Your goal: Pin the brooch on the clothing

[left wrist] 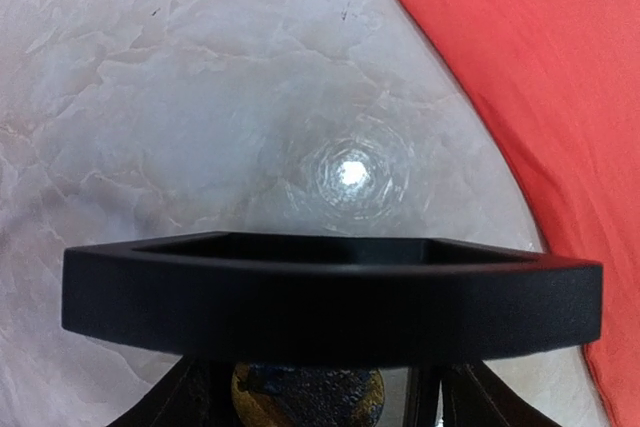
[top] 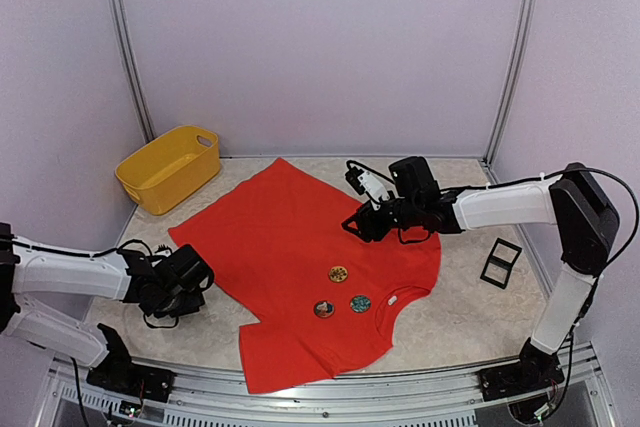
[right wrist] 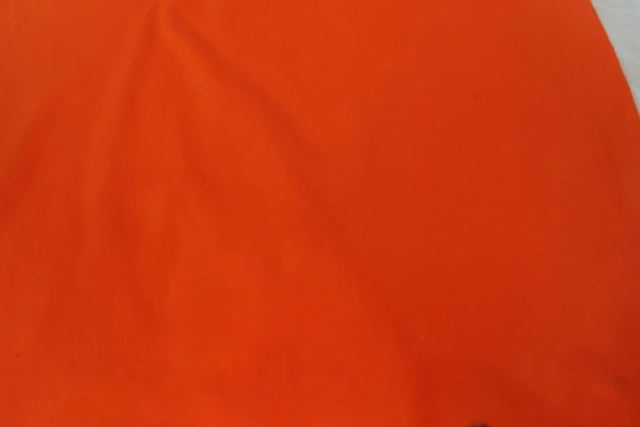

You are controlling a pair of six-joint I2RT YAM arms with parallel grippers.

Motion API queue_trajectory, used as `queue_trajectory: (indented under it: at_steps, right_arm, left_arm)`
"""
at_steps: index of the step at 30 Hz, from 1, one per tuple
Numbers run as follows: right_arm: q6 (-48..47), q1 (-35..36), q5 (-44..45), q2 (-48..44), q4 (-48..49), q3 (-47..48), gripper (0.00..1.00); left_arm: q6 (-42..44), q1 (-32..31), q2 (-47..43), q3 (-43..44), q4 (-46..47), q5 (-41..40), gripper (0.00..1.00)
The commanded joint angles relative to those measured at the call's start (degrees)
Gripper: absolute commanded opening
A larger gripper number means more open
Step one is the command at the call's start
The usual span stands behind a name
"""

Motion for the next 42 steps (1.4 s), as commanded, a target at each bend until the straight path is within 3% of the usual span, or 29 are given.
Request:
queue_trajectory:
  at_steps: [1, 8, 16, 22, 28, 33, 42]
  right_arm:
    - [-0.4, 0.25, -0.67, 1.06, -0.96, 0.45, 0.58]
    - [-0.48, 0.24, -1.06, 1.58, -1.23, 0.62, 0.58]
    - [-0.52, 0.2, -1.51, 1.74, -1.68, 0.82, 0.58]
    - [-0.66, 0.26, -1.64, 1.9, -2.13, 1.07, 0.58]
    - [-0.74, 0.26, -1.92, 2.19, -2.29, 1.15, 0.58]
    - [-0.85, 0.26, -2.08, 2.44, -2.51, 1.35, 0.58]
    - [-1.02, 0.24, -1.96, 2.49, -2.77, 1.52, 0.58]
  left_arm:
    - [1.15, -0.14, 1.57, 0.26, 1.69, 2.32, 0.57]
    - [0.77, -0.93, 0.05, 1.48, -0.64, 1.22, 0.52]
    - [2.13, -1.96, 0.12, 4.48, -3.43, -1.01, 0.76]
    - [4.38, -1.03, 1.97, 4.83, -2.18, -1.06, 0.82]
    - [8.16, 0.9, 2.63, 4.05, 2.21, 0.67, 0.77]
    - [9.83, 1.15, 3.8, 5.06, 2.78, 0.98, 0.63]
    - [7.53, 0.73, 6.06, 2.57, 5.24, 5.34, 0.64]
